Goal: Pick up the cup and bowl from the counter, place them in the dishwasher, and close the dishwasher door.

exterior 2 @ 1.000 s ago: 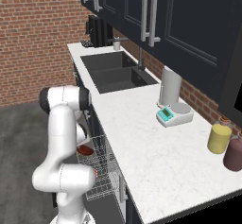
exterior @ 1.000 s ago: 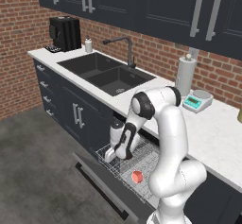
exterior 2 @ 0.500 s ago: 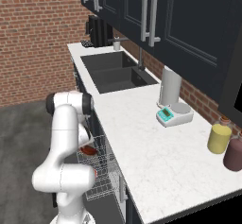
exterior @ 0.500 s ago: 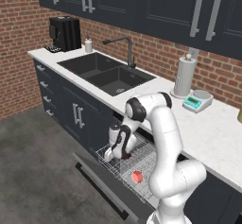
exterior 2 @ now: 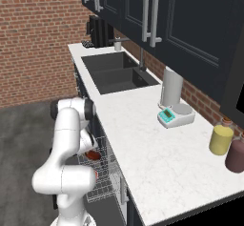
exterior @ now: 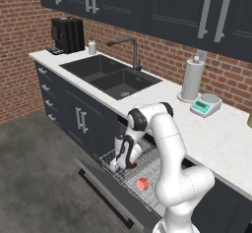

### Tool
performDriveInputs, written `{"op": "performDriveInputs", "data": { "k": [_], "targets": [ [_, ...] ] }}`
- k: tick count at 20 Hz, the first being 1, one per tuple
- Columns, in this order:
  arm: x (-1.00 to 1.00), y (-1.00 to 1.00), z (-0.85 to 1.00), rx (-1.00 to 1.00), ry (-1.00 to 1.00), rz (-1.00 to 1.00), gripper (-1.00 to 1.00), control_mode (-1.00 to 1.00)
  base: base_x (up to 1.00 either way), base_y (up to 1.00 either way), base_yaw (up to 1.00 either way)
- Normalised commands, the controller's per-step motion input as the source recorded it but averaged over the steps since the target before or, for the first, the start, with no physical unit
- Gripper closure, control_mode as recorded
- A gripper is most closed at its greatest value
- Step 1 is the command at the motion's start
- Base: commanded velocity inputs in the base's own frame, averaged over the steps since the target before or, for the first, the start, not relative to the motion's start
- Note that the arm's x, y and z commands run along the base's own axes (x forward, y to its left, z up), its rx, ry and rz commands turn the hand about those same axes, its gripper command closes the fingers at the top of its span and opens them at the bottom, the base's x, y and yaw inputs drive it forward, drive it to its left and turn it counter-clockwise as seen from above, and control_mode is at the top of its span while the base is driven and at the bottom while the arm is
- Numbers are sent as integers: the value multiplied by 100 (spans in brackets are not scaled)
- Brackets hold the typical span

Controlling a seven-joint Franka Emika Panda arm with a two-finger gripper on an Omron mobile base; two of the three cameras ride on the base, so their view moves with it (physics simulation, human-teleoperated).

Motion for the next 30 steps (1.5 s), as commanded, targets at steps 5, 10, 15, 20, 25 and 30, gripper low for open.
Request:
{"op": "performDriveInputs", "data": {
  "k": [5, 10, 15, 20, 25, 30],
  "targets": [
    [0, 0, -44, 0, 0, 1, 100, -100, 0, 0, 0],
    [0, 0, -37, 0, 0, 2, 100, -100, 0, 0, 0],
    [0, 0, -17, 0, -1, 1, -100, -100, 0, 0, 0],
    [-2, 0, 10, 1, -14, 0, -100, -100, 0, 0, 0],
    [-37, 8, 42, 0, -16, 5, -100, -100, 0, 0, 0],
    [-58, 26, 94, 0, -13, 1, -100, -100, 0, 0, 0]
  ]
}}
